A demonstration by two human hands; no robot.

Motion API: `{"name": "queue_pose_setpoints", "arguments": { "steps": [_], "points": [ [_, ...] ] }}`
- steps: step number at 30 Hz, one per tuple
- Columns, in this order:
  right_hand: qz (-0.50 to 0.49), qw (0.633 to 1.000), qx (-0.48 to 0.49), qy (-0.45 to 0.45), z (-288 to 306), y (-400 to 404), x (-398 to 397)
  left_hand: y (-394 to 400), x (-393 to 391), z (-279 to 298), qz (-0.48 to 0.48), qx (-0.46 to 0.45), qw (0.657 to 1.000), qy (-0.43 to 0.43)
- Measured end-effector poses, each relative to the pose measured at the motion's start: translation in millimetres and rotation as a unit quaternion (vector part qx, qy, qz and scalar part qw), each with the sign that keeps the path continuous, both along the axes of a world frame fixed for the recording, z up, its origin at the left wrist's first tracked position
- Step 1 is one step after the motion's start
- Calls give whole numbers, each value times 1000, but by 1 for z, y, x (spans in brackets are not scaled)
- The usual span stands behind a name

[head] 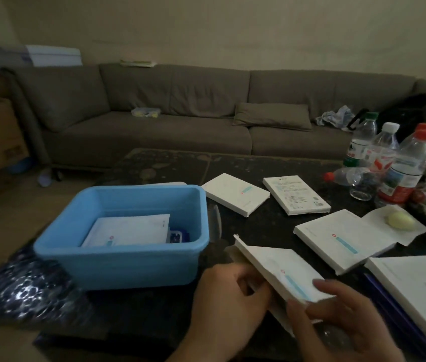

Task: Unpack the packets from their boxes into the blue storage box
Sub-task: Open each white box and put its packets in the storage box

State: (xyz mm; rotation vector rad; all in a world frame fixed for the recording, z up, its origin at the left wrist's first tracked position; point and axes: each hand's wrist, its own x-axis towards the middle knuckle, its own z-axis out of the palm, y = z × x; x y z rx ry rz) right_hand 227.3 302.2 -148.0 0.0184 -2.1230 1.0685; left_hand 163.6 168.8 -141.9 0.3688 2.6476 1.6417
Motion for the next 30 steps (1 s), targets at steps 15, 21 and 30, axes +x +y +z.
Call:
{"name": "queue_pose_setpoints", "arguments": {
  "steps": [15, 21, 30],
  "points": [
    [-19, 999, 20, 26, -19, -30, -7, -14, -17, -16, -9, 27, 994, -106],
    [-16, 999, -2, 33, -21, -29, -9, -14, -19, -16, -25, 60, 989, -133],
    [-27, 999, 40, -20, -30, -26, -5, -9, -19, -16, 40, -118, 992, -15]
  ]
}}
